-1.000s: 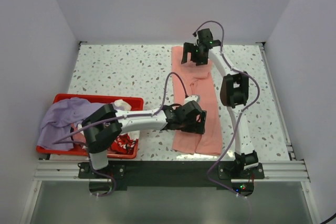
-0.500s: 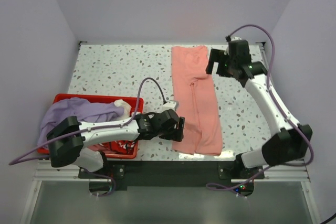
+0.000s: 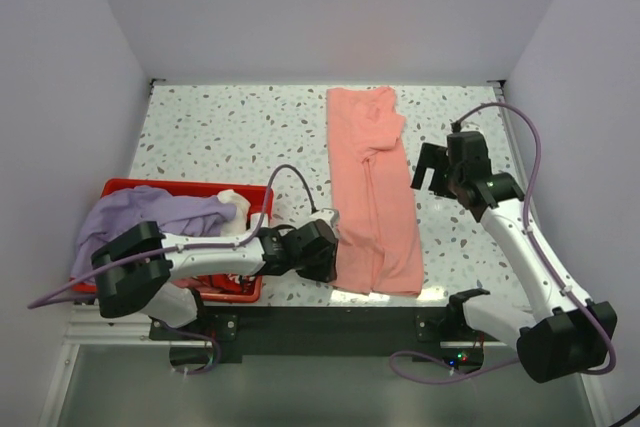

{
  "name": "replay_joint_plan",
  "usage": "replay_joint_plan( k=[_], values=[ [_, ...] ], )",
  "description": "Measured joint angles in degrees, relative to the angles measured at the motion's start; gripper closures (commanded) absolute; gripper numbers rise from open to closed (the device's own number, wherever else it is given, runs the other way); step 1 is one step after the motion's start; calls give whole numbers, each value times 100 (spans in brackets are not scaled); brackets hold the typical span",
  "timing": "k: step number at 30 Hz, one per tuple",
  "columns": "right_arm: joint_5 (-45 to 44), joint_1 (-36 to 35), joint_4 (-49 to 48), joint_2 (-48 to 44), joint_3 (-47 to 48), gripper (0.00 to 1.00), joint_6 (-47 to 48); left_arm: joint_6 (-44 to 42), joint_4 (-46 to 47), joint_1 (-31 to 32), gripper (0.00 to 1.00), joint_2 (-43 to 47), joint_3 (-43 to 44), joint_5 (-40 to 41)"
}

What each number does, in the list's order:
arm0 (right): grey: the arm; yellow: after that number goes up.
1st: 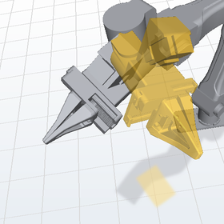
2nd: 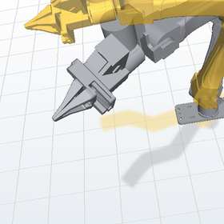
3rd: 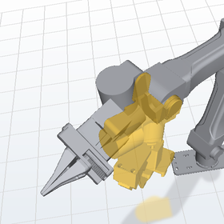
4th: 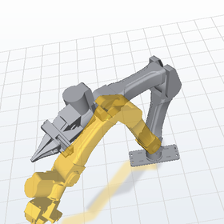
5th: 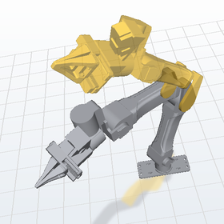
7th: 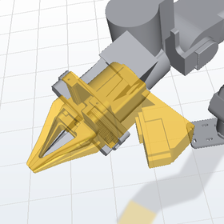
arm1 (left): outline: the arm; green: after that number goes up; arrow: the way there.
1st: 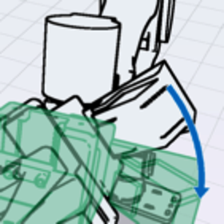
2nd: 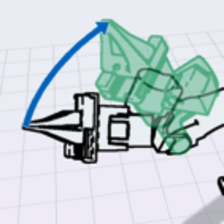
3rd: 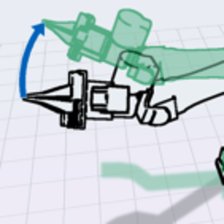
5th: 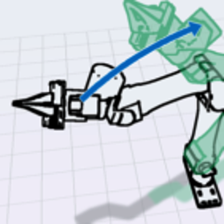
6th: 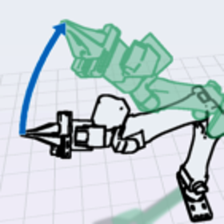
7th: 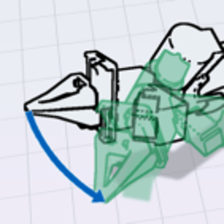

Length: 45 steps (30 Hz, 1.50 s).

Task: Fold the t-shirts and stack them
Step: Fold the tshirt

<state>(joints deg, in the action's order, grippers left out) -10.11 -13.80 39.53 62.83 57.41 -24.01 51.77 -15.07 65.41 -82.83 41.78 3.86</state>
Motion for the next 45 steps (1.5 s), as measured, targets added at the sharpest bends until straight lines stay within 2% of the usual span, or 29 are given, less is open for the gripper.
replay_joint_plan(
  k=[9,11,13,15,23,30,33,41,45],
  values=[
    [-111,0,26,-46,-282,1,120,17,234,208,59,-474,72,-201],
    [-111,0,24,-33,-304,1,155,44,256,254,66,-549,114,-212],
    [-109,0,26,-17,-319,1,181,101,273,284,81,-629,164,-219],
    [-109,0,28,-20,-334,1,203,162,271,308,100,-728,216,-219],
    [105,0,105,-118,-485,1,227,455,-162,374,100,-645,280,109],
    [1416,-142,188,-345,-1010,1,297,881,-741,374,100,63,-219,304],
    [1635,-632,339,-570,-1322,1,136,1049,-866,378,100,321,-404,310],
    [1755,-2623,804,-682,-1751,2,-782,1384,-1064,516,100,737,-494,382],
    [1714,-3042,1064,-1012,-2011,9,-1239,1429,-1075,627,100,780,-494,411]
  ],
)
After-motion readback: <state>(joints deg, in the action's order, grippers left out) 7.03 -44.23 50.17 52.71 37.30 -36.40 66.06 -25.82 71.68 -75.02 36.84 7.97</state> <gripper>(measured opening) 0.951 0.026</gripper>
